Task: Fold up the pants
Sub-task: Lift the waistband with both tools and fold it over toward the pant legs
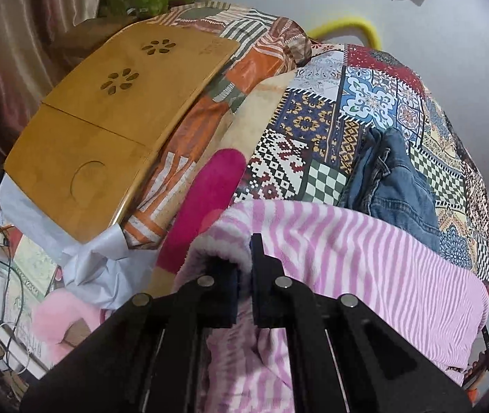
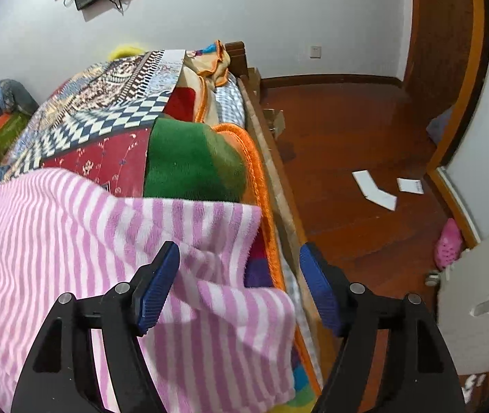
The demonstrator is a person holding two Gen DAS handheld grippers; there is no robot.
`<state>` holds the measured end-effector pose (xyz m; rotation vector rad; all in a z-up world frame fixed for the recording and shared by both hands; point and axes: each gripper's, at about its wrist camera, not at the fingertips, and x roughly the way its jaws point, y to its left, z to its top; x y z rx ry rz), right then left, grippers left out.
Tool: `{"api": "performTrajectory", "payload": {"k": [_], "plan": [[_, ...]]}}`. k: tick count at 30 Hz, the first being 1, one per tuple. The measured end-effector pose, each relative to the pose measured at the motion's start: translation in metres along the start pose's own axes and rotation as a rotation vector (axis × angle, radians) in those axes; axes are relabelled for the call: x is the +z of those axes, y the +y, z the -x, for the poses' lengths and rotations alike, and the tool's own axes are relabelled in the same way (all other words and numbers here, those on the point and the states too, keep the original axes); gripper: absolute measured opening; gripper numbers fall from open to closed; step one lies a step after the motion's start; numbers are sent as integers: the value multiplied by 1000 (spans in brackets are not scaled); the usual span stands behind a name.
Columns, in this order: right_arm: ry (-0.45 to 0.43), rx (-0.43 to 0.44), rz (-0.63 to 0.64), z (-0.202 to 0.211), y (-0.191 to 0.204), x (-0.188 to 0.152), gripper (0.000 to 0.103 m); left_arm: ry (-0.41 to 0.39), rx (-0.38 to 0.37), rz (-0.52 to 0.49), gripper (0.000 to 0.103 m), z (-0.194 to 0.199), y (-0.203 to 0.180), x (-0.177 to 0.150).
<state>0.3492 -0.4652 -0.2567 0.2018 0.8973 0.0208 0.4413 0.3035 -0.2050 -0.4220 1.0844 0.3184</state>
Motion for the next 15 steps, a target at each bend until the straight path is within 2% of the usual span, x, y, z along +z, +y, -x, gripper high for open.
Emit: {"api": "performTrajectory", "payload": {"k": [6,10,13,15], "plan": [[6,2,31,-20,5,10,69,-42,-27,23,5,16,-4,0],[15,80,-34,-33,-8,16,68,-68,-39,37,5,28,-4,0],[50,163,-67,-47,-11,16,55,-75,-36,44,5,33,-4,-1],[53,153,-26,-52,-2,16,52,-76,-31,50,5,34,-4,-2]]}}
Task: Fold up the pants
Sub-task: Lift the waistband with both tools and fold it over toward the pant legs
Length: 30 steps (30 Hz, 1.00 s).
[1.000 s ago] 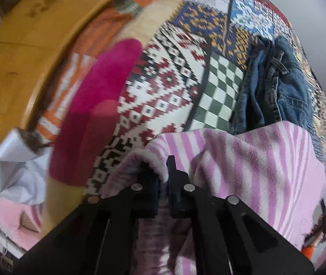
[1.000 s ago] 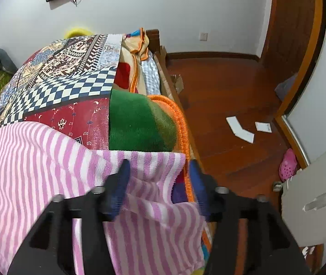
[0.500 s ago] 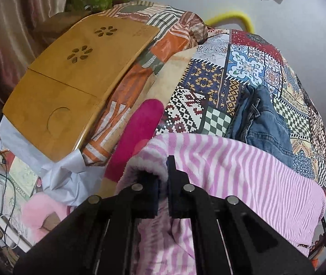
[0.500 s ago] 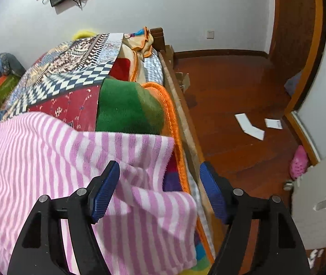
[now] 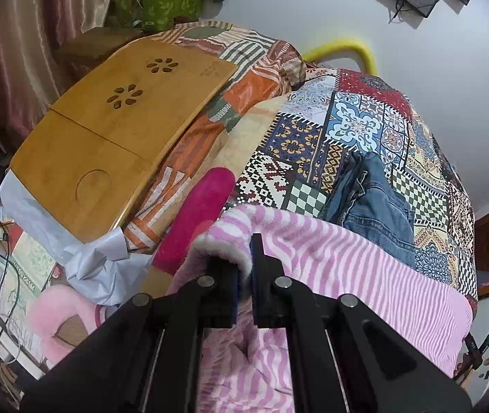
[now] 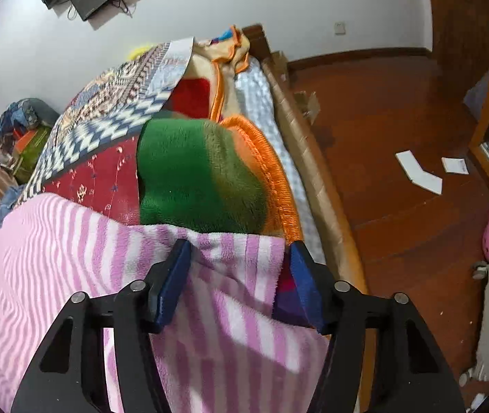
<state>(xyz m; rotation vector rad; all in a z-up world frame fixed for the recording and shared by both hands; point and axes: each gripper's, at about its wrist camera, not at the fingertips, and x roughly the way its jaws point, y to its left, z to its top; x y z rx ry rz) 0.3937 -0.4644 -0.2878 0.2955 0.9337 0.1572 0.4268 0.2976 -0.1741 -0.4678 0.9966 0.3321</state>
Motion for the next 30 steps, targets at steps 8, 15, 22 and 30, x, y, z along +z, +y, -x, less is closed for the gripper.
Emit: {"api": "performTrajectory", "payload": {"k": [8,15,22,30], "plan": [[-13,-60,135,10,29,-2,12,-1,19,-7,5,1,-6,-6],[-94,-268,154,40,30,-4,10,-9,45,-9,5,6,-2,-7],[-221,-412,223,87,43,28,9,-47,55,-5,5,22,1,3],[-273,-449,248,105,59,57,9,-50,46,-30,5,27,-8,9]]}}
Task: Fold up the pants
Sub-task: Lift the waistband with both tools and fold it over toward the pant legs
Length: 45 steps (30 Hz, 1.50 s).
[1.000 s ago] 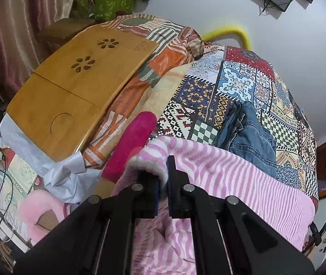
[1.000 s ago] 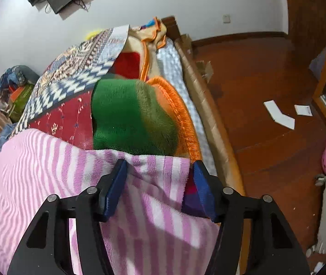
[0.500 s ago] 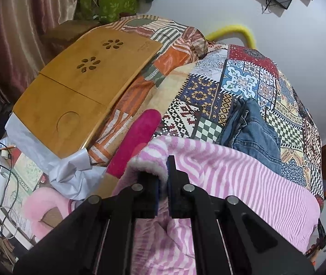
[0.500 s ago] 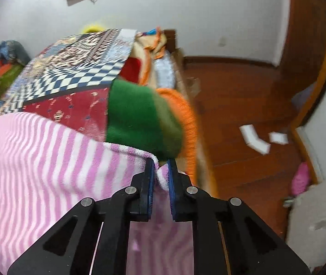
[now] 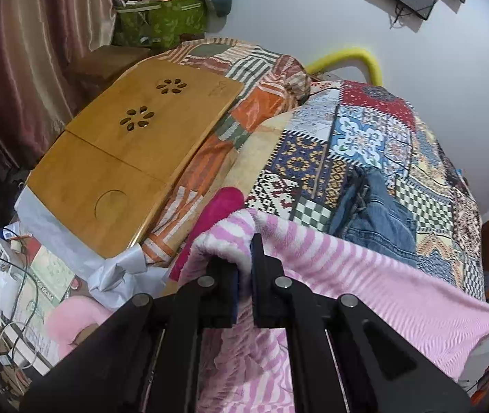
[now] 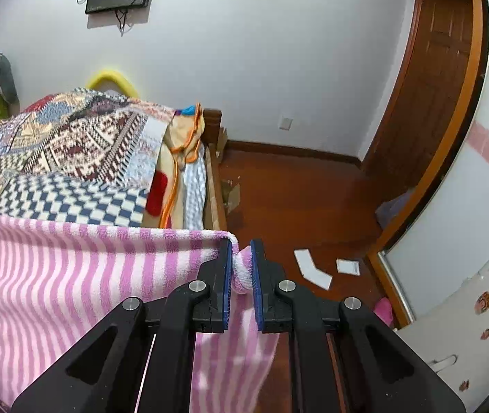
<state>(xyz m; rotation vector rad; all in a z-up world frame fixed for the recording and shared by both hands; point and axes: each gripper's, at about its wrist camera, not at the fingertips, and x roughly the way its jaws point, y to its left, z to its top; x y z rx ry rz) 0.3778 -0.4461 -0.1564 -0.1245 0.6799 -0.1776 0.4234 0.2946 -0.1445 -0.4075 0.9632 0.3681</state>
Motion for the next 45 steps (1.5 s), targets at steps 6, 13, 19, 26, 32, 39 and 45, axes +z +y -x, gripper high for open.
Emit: {"api": "performTrajectory", "payload": {"k": [6,13,19,26,32,39,45], "plan": [[-19,9,-13,43,-10,-3,9,-13,-53,28,5,27,10,-7],[-75,9,-57,104,-29,6,9,-39,-103,41,5,78,29,-22],[-124,27,-76,161,-36,0,9,-48,-156,52,5,117,47,-45],[-126,48,-85,205,-37,-25,9,-13,-193,61,5,139,69,-83],[-120,49,-96,233,-40,-47,9,4,-227,75,5,154,91,-117],[-90,38,-165,256,-58,-85,9,30,-258,105,5,156,120,-150],[-33,30,-241,267,-79,-124,9,87,-262,109,5,140,140,-177]]}}
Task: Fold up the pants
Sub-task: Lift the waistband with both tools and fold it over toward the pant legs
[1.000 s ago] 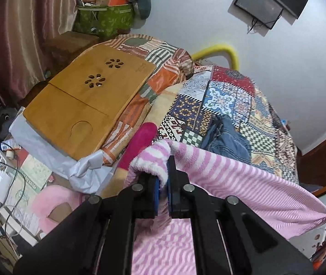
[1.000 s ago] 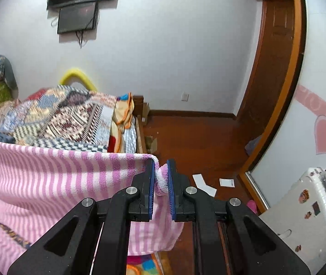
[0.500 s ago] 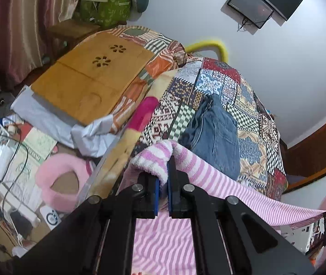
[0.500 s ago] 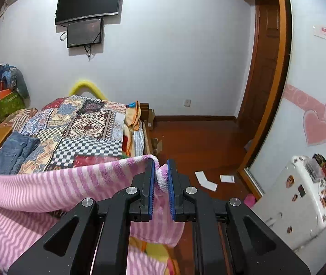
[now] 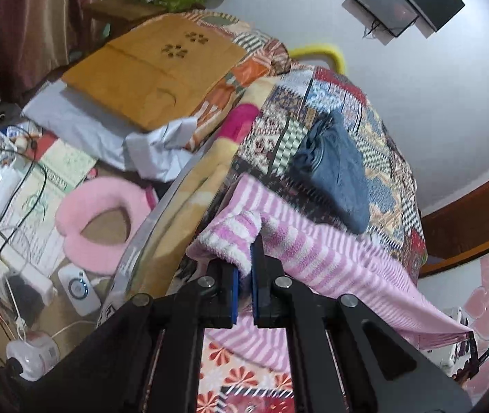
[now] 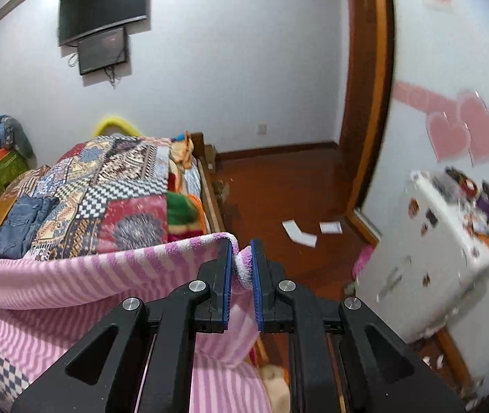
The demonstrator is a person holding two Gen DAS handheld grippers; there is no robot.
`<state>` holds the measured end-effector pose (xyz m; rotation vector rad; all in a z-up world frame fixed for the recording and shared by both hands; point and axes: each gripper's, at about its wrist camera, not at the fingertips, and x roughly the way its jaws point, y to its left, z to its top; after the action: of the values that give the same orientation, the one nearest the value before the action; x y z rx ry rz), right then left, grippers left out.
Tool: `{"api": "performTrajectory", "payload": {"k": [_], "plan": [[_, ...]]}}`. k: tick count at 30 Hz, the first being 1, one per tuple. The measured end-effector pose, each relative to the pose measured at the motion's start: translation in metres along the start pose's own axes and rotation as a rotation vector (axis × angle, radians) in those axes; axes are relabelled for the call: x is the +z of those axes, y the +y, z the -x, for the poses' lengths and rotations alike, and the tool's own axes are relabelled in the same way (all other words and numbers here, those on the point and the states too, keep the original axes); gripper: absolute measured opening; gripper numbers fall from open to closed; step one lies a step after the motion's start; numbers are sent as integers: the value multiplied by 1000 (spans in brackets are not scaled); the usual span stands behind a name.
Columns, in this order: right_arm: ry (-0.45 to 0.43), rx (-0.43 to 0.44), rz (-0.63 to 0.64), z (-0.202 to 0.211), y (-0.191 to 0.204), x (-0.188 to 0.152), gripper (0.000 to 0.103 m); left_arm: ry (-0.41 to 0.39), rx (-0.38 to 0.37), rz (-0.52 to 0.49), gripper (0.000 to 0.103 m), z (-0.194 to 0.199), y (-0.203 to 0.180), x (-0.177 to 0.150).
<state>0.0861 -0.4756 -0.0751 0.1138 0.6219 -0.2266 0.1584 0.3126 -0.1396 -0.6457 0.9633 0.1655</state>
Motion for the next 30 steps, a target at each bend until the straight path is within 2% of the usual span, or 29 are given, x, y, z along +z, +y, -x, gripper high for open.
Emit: {"api": "performTrajectory", "payload": {"k": [9,14,18,23,30], "plan": [[80,-22,-50,0,-14,-42,9,70,56,-54,5,-22,20,-40],[154,-19,-90,-9,-25,-71,9,71,74,-102,6,-26,22,-54],[224,2,-136,-24,-31,-95,10,67,123,-168,9,-26,15,-63],[266,14,-155,-33,-33,-109,10,73,163,-206,10,-26,9,-69],[304,8,-169,-36,-37,-119,15,42,216,-246,24,-15,-1,-78]]}}
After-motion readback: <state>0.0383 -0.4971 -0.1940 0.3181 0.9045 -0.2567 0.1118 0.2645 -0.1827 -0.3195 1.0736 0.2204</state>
